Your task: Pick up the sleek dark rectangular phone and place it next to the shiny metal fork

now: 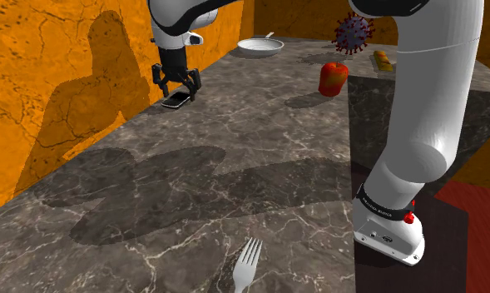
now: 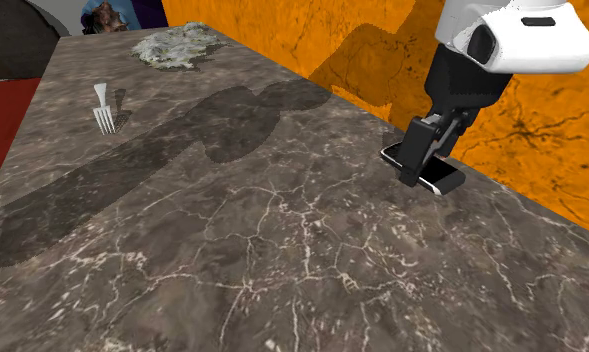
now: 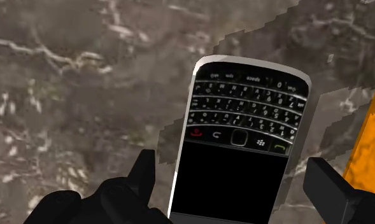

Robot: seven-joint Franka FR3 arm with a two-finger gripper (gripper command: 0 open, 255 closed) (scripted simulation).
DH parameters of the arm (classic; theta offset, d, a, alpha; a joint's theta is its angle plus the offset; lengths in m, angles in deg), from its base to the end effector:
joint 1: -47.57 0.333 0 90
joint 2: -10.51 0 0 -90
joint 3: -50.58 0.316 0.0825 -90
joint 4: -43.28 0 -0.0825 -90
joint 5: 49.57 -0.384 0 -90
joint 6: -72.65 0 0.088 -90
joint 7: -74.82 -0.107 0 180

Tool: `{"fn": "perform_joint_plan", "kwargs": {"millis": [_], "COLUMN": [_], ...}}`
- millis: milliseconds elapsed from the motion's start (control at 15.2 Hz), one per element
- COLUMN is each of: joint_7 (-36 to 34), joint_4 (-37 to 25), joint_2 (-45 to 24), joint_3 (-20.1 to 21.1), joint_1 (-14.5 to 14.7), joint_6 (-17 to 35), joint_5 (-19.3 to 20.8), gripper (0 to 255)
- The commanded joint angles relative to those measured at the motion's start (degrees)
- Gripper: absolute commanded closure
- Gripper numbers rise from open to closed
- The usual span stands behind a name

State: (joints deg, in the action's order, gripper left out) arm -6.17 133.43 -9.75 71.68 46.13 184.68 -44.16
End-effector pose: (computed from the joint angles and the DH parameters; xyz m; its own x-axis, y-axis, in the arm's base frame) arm 0.6367 0.1900 0.4530 0.4882 -0.8723 -0.0270 -0.8719 -0.4862 -0.0576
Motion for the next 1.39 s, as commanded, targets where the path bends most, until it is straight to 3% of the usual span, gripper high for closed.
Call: {"fn": "perform_joint_plan", "kwargs": {"millis": [0,66,660,1320], "joint_7": [0.0,0.0,0.0,0.1], "joint_4": [0.0,0.0,0.0,-6.8], "joint_2": [0.0,0.0,0.0,0.7], "joint_3": [0.0,0.0,0.0,0.3], "joint_1": [0.0,0.0,0.0,0.3], "joint_6": [0.0,0.0,0.0,-7.4], "joint_5": [0.0,0.0,0.0,-0.4], "gripper": [0,255,255,255]}}
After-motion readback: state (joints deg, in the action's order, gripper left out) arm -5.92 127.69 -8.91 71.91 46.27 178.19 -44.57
